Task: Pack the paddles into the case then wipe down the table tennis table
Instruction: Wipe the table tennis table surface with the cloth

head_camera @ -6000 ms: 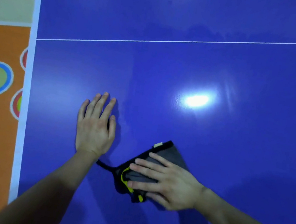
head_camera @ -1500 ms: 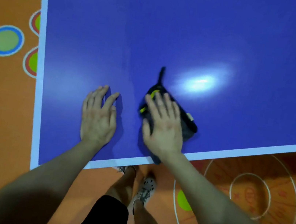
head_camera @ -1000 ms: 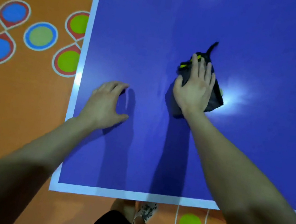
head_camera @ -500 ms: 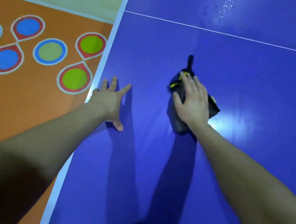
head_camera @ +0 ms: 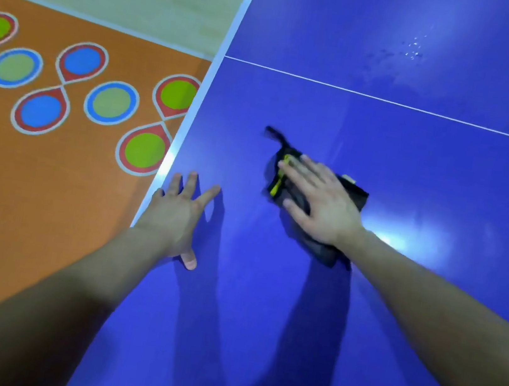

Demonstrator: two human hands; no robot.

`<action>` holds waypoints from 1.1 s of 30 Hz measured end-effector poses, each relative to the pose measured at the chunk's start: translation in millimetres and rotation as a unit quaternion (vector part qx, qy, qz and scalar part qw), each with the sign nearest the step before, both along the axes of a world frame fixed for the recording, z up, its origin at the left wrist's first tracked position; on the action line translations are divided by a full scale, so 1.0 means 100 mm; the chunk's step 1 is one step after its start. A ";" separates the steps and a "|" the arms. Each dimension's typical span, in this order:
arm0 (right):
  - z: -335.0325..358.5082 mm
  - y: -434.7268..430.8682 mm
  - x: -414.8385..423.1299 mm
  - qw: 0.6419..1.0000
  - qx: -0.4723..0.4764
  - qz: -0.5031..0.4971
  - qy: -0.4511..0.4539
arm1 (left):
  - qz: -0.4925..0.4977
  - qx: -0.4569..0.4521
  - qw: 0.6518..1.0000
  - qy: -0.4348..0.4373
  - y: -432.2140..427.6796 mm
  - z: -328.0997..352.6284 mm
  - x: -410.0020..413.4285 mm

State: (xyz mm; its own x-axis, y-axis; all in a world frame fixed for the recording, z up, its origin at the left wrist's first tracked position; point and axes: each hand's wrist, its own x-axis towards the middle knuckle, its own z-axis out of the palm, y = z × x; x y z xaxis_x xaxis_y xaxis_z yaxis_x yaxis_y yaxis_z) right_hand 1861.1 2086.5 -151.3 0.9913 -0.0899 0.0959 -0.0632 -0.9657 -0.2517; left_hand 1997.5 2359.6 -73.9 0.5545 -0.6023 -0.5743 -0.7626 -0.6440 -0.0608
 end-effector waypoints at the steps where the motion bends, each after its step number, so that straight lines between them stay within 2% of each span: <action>1: 0.00 -0.11 0.18 0.990 0.010 -0.140 -0.012 | 0.002 0.002 1.000 0.001 -0.01 0.01 -0.01; 2: -0.01 -0.11 0.33 0.966 0.011 -0.258 -0.021 | 0.005 0.005 1.000 0.000 -0.03 0.02 -0.02; 3: -0.04 -0.03 0.45 0.942 0.004 -0.334 -0.031 | 0.008 0.010 1.000 -0.003 -0.05 0.03 -0.02; 4: -0.05 0.12 0.50 0.928 -0.008 -0.370 -0.042 | 0.009 0.016 1.000 -0.004 -0.08 0.03 -0.02; 5: -0.02 0.31 0.49 0.931 -0.012 -0.363 -0.047 | 0.009 0.022 1.000 -0.001 -0.11 0.04 -0.03; 6: 0.01 0.52 0.39 0.950 -0.009 -0.308 -0.051 | 0.012 0.027 1.000 0.000 -0.13 0.04 -0.02; 7: 0.03 0.70 0.24 0.976 0.002 -0.212 -0.044 | 0.016 0.030 0.999 0.000 -0.13 0.03 -0.02; 9: 0.04 0.91 -0.15 0.999 0.023 0.034 -0.021 | 0.016 0.037 0.999 0.004 -0.12 0.01 0.00; 11: 0.04 0.70 -0.35 0.964 0.049 0.261 -0.005 | 0.017 0.037 0.999 0.014 -0.08 0.00 0.01; 12: 0.03 0.47 -0.31 0.948 0.059 0.314 0.004 | 0.023 0.034 0.999 0.018 -0.06 0.00 0.00; 13: 0.00 0.22 -0.20 0.950 0.057 0.308 0.010 | 0.029 0.031 0.999 0.022 -0.05 0.01 0.00; 14: -0.02 -0.04 -0.04 0.968 0.044 0.246 0.000 | 0.032 0.030 0.999 0.024 -0.06 0.02 -0.01; 16: -0.02 -0.49 0.31 0.999 0.034 0.000 -0.038 | 0.032 0.030 0.999 0.021 -0.09 0.04 -0.02; 17: -0.01 -0.63 0.46 0.988 0.035 -0.147 -0.045 | 0.031 0.031 0.999 0.017 -0.10 0.04 -0.03; 18: -0.01 -0.66 0.60 0.961 0.030 -0.272 -0.049 | 0.031 0.032 0.999 0.013 -0.10 0.03 -0.03; 19: -0.04 -0.59 0.72 0.932 0.023 -0.359 -0.052 | 0.030 0.033 0.999 0.010 -0.10 0.02 -0.03; 20: -0.04 -0.43 0.80 0.915 0.016 -0.400 -0.053 | 0.029 0.035 0.999 0.009 -0.10 0.03 -0.03; 21: -0.03 -0.22 0.81 0.919 0.011 -0.391 -0.057 | 0.029 0.037 0.999 0.011 -0.09 0.03 -0.03; 22: 0.00 0.01 0.76 0.944 0.007 -0.322 -0.064 | 0.030 0.038 0.999 0.012 -0.10 0.04 -0.03; 24: 0.02 0.44 0.48 0.997 0.011 -0.052 -0.054 | 0.033 0.043 0.998 0.019 -0.11 0.07 -0.03; 25: 0.03 0.55 0.29 0.994 0.015 0.101 -0.030 | 0.033 0.041 0.998 0.025 -0.12 0.10 -0.02; 26: 0.04 0.50 0.16 0.973 0.016 0.230 -0.010 | 0.040 0.036 0.998 0.030 -0.13 0.13 0.00; 27: 0.05 0.33 0.13 0.950 0.021 0.310 0.004 | 0.050 0.023 0.998 0.034 -0.14 0.17 0.04; 28: 0.06 0.10 0.19 0.946 0.021 0.325 0.005 | 0.058 0.007 0.998 0.033 -0.16 0.22 0.09; 29: 0.04 -0.14 0.31 0.961 0.018 0.274 0.004 | 0.062 -0.014 0.998 0.025 -0.19 0.26 0.15; 30: 0.00 -0.40 0.47 0.985 0.020 0.171 -0.016 | 0.069 -0.039 0.997 0.010 -0.24 0.29 0.22; 31: -0.01 -0.63 0.64 0.998 0.024 0.028 -0.049 | 0.079 -0.060 0.995 -0.009 -0.28 0.29 0.28; 32: 0.00 -0.80 0.80 0.989 0.022 -0.134 -0.061 | 0.083 -0.066 0.994 -0.028 -0.34 0.26 0.33; 33: 0.00 -0.88 0.95 0.958 0.018 -0.279 -0.057 | 0.079 -0.057 0.994 -0.044 -0.40 0.22 0.37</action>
State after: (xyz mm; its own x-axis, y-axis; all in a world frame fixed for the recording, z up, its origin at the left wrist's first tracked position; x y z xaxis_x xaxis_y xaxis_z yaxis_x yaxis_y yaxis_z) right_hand 1956.0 1998.2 -151.7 0.7712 -0.6080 0.1888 -0.5371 -0.7806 -0.3197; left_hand 2034.9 2319.6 -51.8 0.6924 -0.5623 -0.4521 -0.6462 -0.7620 -0.0420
